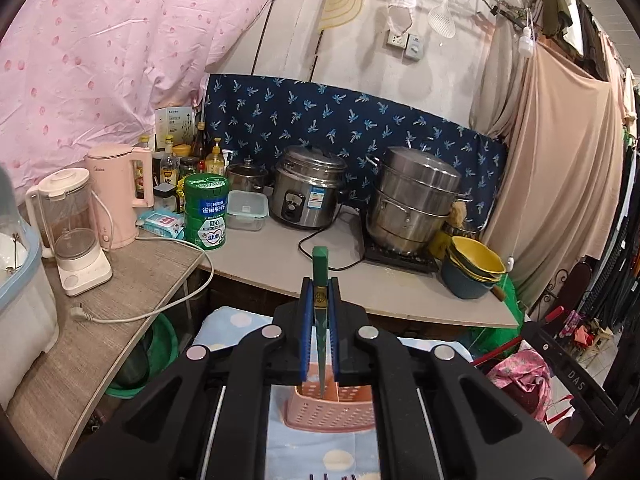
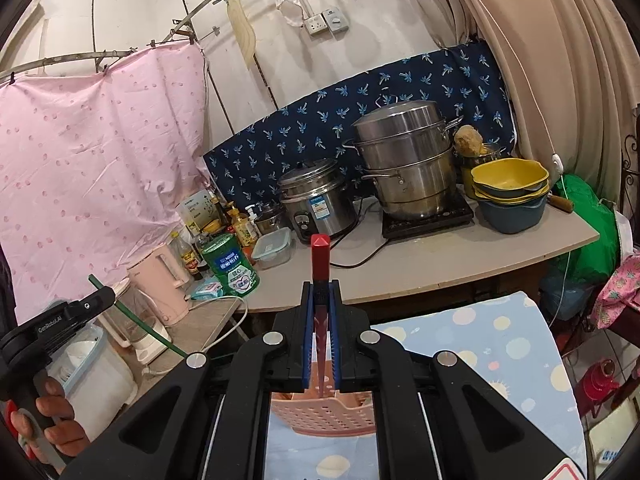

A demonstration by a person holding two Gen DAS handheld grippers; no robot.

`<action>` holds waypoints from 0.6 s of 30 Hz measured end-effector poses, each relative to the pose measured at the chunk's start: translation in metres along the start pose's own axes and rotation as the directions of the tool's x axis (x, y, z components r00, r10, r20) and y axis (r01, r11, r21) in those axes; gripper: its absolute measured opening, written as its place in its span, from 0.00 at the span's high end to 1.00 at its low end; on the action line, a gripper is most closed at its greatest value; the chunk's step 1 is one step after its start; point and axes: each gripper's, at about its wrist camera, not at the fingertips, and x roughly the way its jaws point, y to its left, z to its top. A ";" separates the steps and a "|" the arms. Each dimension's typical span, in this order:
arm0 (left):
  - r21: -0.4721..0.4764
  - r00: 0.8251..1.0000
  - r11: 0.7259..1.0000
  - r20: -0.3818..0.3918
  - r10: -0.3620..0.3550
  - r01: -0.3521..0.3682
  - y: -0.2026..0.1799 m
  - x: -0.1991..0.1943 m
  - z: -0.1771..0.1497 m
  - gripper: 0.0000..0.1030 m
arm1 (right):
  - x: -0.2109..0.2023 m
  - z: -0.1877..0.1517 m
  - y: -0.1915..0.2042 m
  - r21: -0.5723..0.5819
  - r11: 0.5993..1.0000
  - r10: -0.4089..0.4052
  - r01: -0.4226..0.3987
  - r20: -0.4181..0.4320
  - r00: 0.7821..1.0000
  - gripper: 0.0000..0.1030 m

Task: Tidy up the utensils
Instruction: 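Lift both chopsticks and lower them upright into the pink caddy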

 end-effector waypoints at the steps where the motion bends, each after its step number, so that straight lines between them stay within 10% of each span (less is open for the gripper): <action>1: 0.003 1.000 1.000 -0.009 0.006 -0.006 -0.001 0.008 0.001 0.93 | 0.007 0.002 0.000 -0.001 1.000 0.000 0.000 -0.003 1.000 0.93; 18: 0.017 0.988 0.999 -0.151 0.040 -0.038 0.005 0.086 -0.042 0.93 | 0.094 -0.046 -0.013 0.009 1.000 -0.008 0.010 -0.178 0.984 0.93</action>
